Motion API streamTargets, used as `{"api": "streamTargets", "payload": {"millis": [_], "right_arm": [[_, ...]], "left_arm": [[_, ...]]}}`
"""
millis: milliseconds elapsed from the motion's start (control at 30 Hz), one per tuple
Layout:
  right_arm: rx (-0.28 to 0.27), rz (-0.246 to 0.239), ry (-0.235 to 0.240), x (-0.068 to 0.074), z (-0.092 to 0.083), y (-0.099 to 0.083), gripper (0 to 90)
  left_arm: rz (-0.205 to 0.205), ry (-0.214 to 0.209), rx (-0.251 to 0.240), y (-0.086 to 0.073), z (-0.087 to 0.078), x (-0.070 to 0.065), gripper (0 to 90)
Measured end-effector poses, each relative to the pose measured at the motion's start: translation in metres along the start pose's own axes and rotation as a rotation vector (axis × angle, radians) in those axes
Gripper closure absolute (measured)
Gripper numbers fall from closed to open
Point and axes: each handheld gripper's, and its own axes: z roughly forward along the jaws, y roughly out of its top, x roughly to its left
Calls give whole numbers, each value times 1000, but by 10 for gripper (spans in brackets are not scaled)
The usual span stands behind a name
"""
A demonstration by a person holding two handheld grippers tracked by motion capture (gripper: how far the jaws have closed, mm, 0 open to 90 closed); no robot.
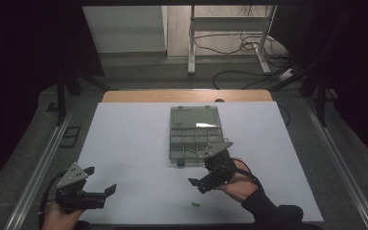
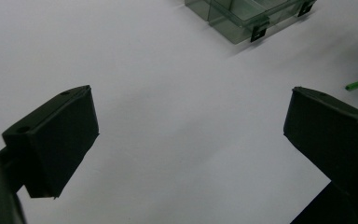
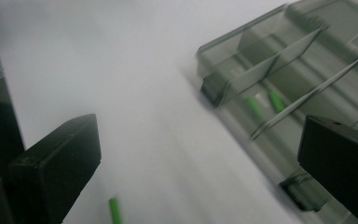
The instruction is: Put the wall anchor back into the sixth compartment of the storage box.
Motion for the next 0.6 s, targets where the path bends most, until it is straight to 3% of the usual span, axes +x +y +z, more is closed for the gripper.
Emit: {"api": "streamTargets", "payload": {"millis": [300, 600], "right_arm": [[24, -25, 1, 14, -4, -8, 0], [30, 15, 1, 19, -9, -26, 0]], "left_arm": [[1, 3, -1, 0, 0, 0, 35], [-8, 4, 0, 0, 0, 0, 34]]}}
